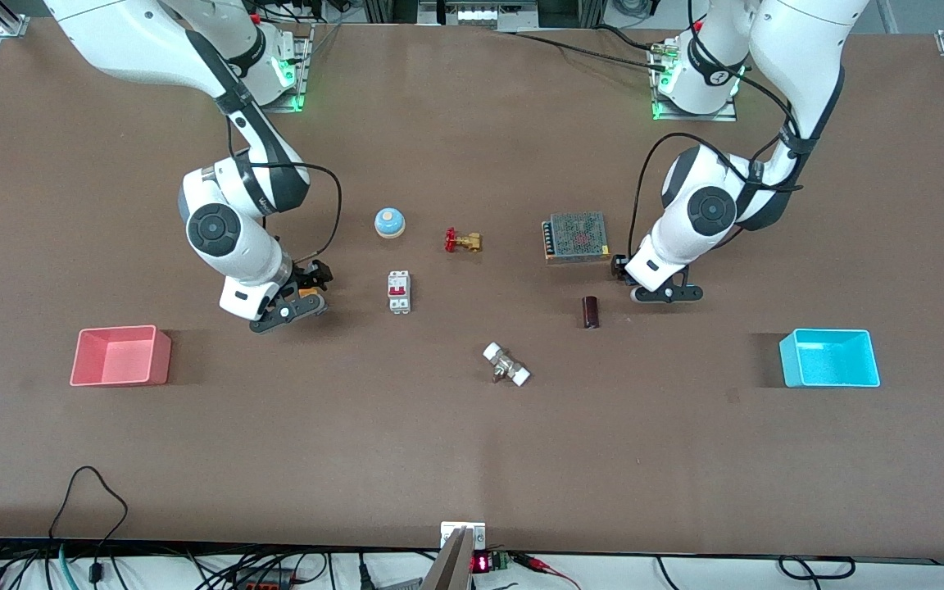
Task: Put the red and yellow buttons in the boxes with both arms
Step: 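Grasp the yellow button with the right gripper while the left gripper grasps the red button, then carry the yellow button into the pink box while the left gripper lowers red into cyan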
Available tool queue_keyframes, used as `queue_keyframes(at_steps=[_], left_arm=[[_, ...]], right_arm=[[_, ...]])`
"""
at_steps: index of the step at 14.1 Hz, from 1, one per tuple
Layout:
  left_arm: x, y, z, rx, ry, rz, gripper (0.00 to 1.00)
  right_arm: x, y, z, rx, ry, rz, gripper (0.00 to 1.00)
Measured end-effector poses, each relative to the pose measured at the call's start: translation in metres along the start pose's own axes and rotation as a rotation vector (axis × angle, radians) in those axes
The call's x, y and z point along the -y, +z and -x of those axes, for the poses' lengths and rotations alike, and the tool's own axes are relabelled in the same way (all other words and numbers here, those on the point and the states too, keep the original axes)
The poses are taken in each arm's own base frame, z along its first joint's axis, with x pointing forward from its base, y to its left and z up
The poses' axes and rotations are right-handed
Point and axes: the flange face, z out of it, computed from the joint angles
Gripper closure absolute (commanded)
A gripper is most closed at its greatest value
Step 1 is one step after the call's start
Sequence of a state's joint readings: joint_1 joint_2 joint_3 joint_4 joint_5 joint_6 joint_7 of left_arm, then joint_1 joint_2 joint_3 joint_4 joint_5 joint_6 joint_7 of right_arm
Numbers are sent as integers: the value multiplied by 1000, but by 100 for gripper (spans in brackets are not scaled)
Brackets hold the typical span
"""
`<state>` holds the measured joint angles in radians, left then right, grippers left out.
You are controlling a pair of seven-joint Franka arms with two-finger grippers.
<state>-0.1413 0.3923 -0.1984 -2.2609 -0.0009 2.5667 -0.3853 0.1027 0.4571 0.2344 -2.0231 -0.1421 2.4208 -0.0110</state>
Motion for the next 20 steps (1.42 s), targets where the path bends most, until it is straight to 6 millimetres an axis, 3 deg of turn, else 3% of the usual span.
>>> queue_keyframes(at_steps=[2, 5, 7, 10, 12, 14, 17, 20], left_arm=[[0, -2, -1, -4, 0, 1, 89], [2, -19, -8, 1, -7, -7, 89], [11, -58, -25, 26, -35, -25, 89], [39, -140, -65, 38, -55, -101, 89], [61, -180, -87, 14, -69, -153, 91], [93, -199, -106, -12, -70, -169, 92], [168, -204, -137, -17, -42, -150, 92], [239, -186, -167, -6, -24, -124, 92]], right_arm=[[3, 3, -1, -2, -4, -2, 11], [4, 4, -1, -3, -7, -3, 41], [4, 4, -1, -4, -8, -2, 57], [4, 4, -1, -5, -8, -2, 73], [4, 4, -1, -5, -9, -2, 77], [4, 4, -2, -8, -9, -2, 77], [-10, -16, -10, -43, 11, 8, 77], [-67, -76, -10, -68, 72, 40, 77]])
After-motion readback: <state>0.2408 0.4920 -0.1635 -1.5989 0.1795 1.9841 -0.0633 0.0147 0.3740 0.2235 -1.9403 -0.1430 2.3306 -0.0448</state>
